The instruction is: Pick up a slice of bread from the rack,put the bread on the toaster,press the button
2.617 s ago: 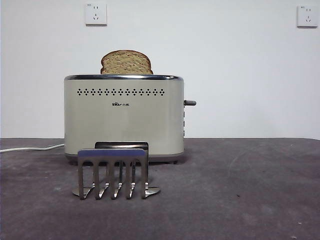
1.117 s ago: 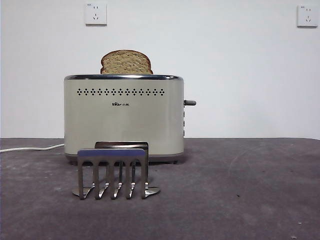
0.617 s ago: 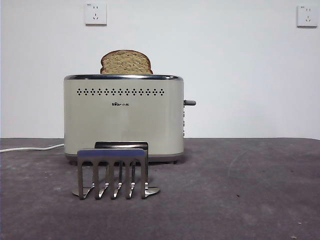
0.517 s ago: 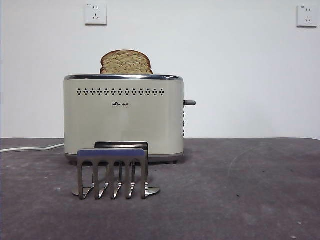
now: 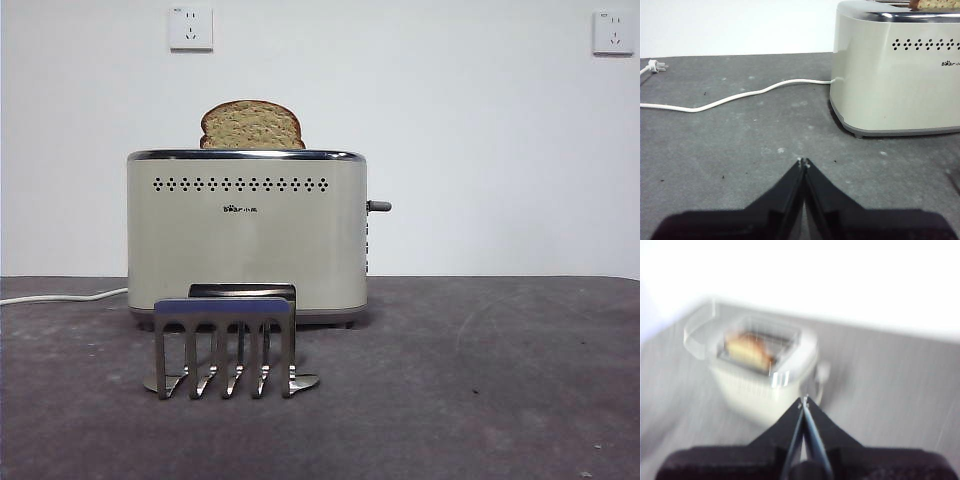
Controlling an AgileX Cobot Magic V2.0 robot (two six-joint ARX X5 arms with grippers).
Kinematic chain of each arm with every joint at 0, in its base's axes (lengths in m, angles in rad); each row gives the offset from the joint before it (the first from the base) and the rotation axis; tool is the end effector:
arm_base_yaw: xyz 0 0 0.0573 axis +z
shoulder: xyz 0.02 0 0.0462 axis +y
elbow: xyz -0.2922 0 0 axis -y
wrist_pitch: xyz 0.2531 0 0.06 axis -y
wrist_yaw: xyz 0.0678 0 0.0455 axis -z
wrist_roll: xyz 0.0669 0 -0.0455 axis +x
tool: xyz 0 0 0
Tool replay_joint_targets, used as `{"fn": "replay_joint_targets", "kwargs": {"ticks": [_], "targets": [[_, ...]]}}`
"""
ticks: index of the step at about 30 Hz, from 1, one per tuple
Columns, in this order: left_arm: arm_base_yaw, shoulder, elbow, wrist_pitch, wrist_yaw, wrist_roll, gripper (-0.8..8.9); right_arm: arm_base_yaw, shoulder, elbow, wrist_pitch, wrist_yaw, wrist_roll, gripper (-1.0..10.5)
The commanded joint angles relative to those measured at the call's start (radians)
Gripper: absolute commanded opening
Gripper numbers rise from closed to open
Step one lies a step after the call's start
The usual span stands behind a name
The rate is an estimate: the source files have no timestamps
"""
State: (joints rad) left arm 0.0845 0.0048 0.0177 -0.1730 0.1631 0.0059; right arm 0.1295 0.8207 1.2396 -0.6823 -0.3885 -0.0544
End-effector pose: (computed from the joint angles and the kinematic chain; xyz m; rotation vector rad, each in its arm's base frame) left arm 0.1127 -0.0014 0.1468 -0.0139 0.1587 -0.0789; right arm 0.1483 0.0449 0.4413 -0.0185 0.2500 0.5219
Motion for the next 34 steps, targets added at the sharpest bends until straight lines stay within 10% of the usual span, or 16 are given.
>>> {"fn": "replay_joint_targets", "kwargs": {"ticks": [1,15,34], "targets": [[0.003,-0.003,-0.015,0.001,-0.005,-0.010,-0.03,-0.021,-0.115,-0.185,0.176,0.037,0.011,0.0],[0.003,-0.003,-0.015,0.001,-0.005,-0.010,-0.03,-0.035,-0.588,-0.937,0.609,0.189,0.012,0.0],[0.003,-0.003,-0.015,0.001,-0.005,-0.010,-0.03,-0.037,-0.798,-1.199,0.589,0.264,0.073,0.0]]}}
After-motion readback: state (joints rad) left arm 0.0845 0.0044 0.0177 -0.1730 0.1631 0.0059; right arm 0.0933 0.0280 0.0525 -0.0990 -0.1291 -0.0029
